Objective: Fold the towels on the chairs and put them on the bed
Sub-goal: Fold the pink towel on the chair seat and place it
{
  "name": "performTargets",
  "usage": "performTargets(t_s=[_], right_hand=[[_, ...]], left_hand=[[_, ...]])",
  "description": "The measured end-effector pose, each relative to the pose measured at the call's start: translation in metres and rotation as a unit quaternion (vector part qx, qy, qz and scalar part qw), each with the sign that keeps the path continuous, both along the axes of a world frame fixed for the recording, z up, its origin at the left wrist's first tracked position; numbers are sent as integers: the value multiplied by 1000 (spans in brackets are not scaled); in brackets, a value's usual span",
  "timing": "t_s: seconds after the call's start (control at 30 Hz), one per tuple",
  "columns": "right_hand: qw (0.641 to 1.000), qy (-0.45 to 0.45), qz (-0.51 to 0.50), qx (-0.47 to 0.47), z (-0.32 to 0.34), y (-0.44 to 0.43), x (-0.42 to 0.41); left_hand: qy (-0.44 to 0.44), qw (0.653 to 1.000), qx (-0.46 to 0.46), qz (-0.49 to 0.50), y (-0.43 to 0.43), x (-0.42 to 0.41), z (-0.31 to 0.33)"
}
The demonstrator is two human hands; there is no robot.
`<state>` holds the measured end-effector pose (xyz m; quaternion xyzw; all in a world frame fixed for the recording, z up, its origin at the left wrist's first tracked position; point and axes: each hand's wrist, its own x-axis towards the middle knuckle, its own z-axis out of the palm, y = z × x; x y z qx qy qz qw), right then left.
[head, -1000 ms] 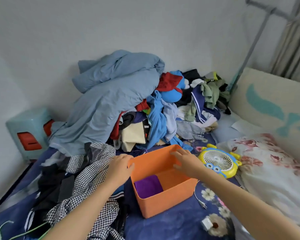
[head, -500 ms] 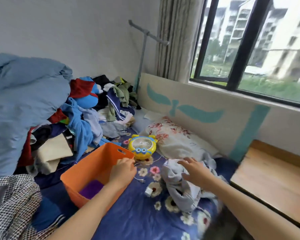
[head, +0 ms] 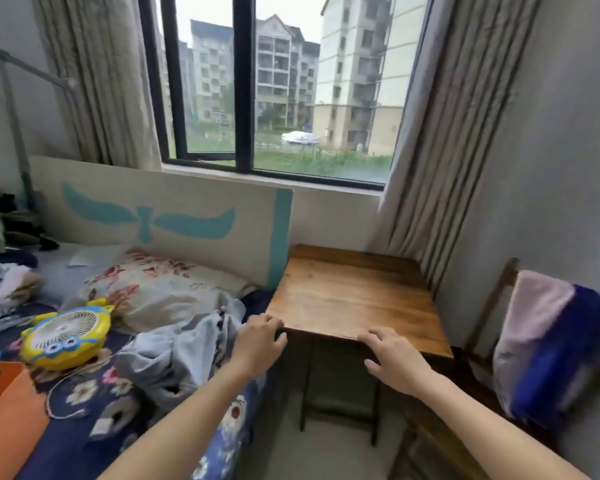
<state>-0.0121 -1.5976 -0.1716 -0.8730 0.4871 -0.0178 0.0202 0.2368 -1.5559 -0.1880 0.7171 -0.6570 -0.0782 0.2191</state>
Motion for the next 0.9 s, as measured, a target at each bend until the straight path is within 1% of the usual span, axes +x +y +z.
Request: performTargets(t_s=[0.07,0.17,0.33,0.5,0.73,0.9], right_hand=[[999,-1,-50,8,-4,3,-52],[993,-6,-121,6,-13,11,-117],[977,-32,-211,17,-27,24,-188],[955,-10,-293,42,-42,23,-253],[914,-18,-401,53,-37,-14,-320],[889,-27,-453,57,-33,-47,-348]], left_hand=[[4,999,11,-39,-14,-48,-2],[-18,994,11,-106,-33,-112,-7],[-14,980,14,-198,-69,-180,-19],[2,962,27,-273,-116,-246,-37],[3,946,36,-322,-197,-321,-58],[18,932,45,-358,-256,-360,-64]])
